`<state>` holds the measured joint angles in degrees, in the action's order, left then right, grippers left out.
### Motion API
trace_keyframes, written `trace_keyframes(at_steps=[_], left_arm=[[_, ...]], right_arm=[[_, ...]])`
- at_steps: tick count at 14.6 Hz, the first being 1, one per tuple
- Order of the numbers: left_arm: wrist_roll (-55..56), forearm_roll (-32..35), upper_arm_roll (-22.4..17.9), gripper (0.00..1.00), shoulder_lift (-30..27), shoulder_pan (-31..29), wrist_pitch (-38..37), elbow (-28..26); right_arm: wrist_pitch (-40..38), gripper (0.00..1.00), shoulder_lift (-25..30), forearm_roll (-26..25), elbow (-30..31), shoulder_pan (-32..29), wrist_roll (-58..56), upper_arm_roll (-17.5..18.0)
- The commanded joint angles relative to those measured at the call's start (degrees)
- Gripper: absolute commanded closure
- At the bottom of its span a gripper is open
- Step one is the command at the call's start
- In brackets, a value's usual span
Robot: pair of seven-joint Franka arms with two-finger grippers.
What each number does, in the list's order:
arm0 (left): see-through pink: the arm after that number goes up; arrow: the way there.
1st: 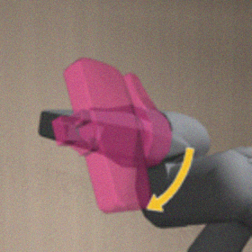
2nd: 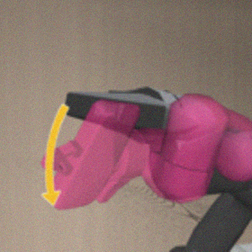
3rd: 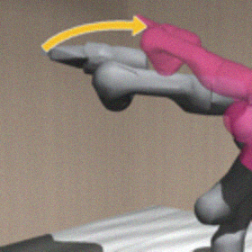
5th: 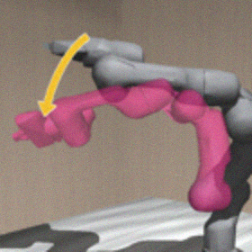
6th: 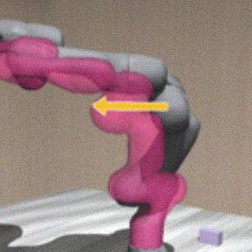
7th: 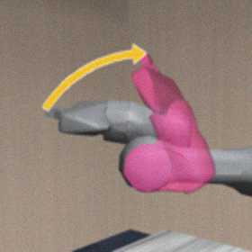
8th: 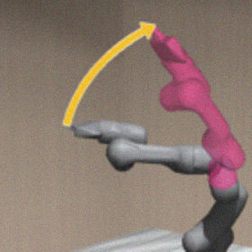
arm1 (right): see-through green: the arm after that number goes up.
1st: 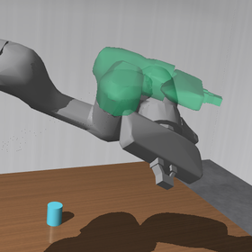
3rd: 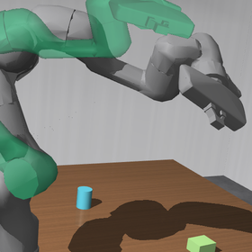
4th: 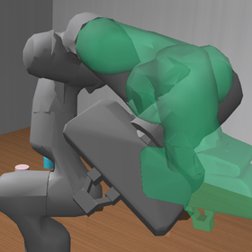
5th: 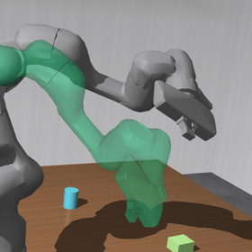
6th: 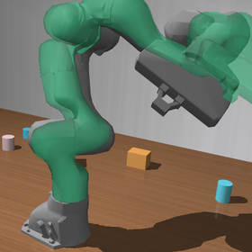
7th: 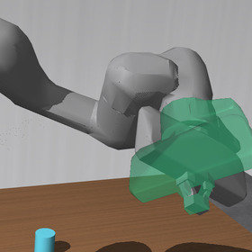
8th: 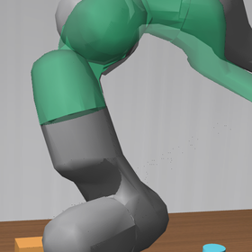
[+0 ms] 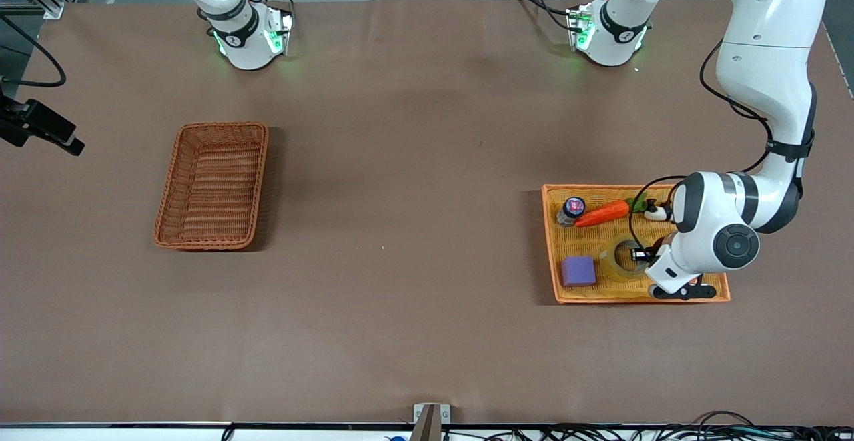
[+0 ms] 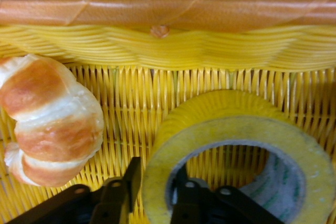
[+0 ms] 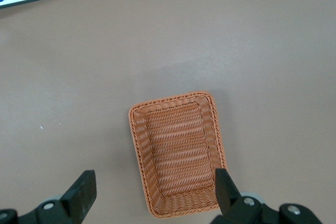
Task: Move tape to another basket
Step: 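Lower the left gripper and grasp the tape roll's rim, then lift the tape with the left gripper while the right gripper reaches over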
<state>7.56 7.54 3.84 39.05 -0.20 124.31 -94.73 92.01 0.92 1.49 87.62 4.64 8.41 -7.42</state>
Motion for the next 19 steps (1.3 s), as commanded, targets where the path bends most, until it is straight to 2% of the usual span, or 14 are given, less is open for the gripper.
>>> trace_keyframes(at_steps=[1, 3, 6, 8, 10, 12, 15, 17, 19], left_arm=[[-2.1, 0.98, 0.29, 1.0, -2.56, -0.5, -0.21, -0.19], [-3.51, 1.07, 0.2, 1.0, -4.32, -1.2, -0.3, 0.68], [-3.69, 1.16, 0.64, 1.0, -10.02, -0.51, -1.17, 0.86], [-3.61, 1.16, 3.52, 1.0, -13.11, -0.41, -4.15, 1.12], [-3.34, 1.16, 7.57, 1.0, -13.73, -0.15, -7.93, 3.39], [-2.73, 1.25, 10.65, 1.0, -12.95, 2.47, -10.4, 5.86], [-2.12, 0.99, 10.66, 1.0, -10.84, 10.63, -10.58, 7.54], [1.91, 0.81, 10.31, 1.0, -7.25, 16.78, -11.29, 10.51], [7.88, 0.46, 10.57, 1.0, -2.25, 19.87, -11.29, 15.33]], right_arm=[[-0.34, 0.0, 0.75, -0.26, 0.18, -0.86, -0.24, 0.56], [-0.34, 0.0, 0.75, -0.26, 0.18, -0.78, -0.24, 0.56], [-0.34, 0.0, 0.75, -0.26, 0.18, -0.86, -0.24, 0.56], [-0.17, 0.0, 0.75, -0.17, 0.27, -0.86, -0.41, 0.56], [0.53, 0.0, 0.75, -0.26, 0.27, -0.78, -0.41, 0.56], [0.45, 0.0, 0.66, -0.26, 0.18, -0.86, -0.5, 0.56], [0.01, 0.0, 0.66, -0.43, 0.27, -0.86, -0.67, 0.48], [-0.52, 0.0, 0.66, -0.52, 0.44, -1.12, -2.42, 0.48], [-0.78, 0.0, 0.66, -0.52, 0.44, -1.3, -5.84, 0.48]])
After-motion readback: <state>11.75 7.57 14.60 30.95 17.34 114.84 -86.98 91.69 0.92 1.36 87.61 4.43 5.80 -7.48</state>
